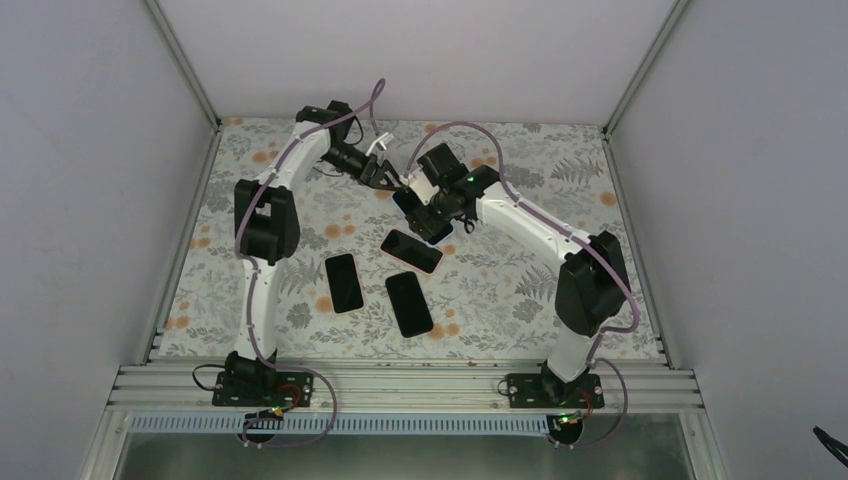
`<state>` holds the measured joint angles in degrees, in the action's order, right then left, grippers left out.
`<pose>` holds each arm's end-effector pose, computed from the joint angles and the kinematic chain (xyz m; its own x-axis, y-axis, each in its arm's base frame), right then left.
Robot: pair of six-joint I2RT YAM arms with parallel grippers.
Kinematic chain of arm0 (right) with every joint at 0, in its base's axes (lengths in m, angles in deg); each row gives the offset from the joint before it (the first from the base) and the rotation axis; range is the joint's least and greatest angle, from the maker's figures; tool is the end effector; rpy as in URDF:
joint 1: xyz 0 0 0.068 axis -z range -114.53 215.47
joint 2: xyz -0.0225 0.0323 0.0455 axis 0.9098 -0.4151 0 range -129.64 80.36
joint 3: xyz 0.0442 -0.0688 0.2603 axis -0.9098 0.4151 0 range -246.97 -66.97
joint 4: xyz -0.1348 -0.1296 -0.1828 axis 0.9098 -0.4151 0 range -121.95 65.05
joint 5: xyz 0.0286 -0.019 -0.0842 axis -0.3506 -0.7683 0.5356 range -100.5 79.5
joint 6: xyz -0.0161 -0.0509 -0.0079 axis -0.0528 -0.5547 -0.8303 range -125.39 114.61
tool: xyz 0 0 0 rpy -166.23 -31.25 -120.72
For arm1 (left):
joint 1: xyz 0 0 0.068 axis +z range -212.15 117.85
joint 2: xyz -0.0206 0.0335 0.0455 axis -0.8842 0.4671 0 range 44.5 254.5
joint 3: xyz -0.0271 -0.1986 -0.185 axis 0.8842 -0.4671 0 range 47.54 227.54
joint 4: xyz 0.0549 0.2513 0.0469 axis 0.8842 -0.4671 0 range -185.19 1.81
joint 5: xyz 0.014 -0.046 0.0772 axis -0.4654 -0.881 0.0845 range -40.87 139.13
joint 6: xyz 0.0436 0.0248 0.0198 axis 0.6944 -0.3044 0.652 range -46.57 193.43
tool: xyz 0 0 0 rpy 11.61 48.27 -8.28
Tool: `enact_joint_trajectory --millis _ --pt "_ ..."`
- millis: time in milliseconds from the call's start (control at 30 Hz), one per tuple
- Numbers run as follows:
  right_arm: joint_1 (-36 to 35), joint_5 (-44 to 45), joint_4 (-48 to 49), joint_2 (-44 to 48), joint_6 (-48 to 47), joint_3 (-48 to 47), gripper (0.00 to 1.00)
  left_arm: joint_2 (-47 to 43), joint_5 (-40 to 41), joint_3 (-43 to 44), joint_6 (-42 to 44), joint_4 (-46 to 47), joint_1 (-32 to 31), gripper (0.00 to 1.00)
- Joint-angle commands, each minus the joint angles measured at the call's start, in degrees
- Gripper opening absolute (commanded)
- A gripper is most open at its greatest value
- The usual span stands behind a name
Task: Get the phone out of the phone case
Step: Pick up the phone at the center of the board.
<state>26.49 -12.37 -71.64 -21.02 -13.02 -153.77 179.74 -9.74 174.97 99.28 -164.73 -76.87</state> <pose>0.2923 0.2382 0.2726 -0.5904 -0.6487 -0.4802 -0.7259 0.6869 -0.0355 0.4444 -0.1482 0.2335 -0.7734 0.4361 -0.4601 0.6112 0.3205 -0.7236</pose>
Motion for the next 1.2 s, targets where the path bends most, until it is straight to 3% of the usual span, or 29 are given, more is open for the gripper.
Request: enact_joint_trajectory --millis 0,200,433,567,633,767,867,900,1000,1167 --pt "-0.7 0.8 1.3 -1.1 0.1 -4.1 0.68 -2.0 -4.2 -1.7 -0.8 -1.3 -1.8 0.97" --pt "-1.0 0.5 1.6 -2.1 -0.3 -5.1 0.68 -2.2 -5.9 -2.0 -0.8 -1.3 -3.4 0.85" --pt "-1.2 0.5 2.4 -2.1 -0.7 -5.1 0.67 -3.5 -6.5 -2.2 -0.5 -1.4 -4.2 0.47" --pt "-1.2 0.4 2.8 -1.6 -0.8 -4.4 0.67 -5.1 -7.5 -3.3 0.0 -1.3 -4.2 0.14" --pt "-1.2 0.4 2.9 -1.3 -1.0 -4.1 0.68 -5.8 -7.9 -3.2 0.2 -1.3 -4.2 0.03" --pt "-1.2 0.1 3.0 -0.6 -1.8 -3.3 0.72 -7.8 -9.1 -3.7 1.6 -1.3 -4.3 0.02" --pt "-0.3 -9.6 -1.4 1.3 -9.2 -1.9 0.97 -9.8 -9.0 -4.4 3.0 -1.3 -4.3 0.02" --pt "0.7 -15.6 -3.4 2.7 -13.2 -1.3 0.99 -10.8 -8.8 -5.1 4.1 -1.3 -4.3 0.02" --pt "2.4 -26.4 -8.6 9.3 -21.7 1.9 1.0 -14.4 -6.6 -7.5 8.1 -1.3 -4.3 0.02" --pt "5.7 -27.3 -6.4 23.6 -29.0 11.1 1.0 -22.2 0.9 -12.4 17.0 -1.2 -5.8 0.02"
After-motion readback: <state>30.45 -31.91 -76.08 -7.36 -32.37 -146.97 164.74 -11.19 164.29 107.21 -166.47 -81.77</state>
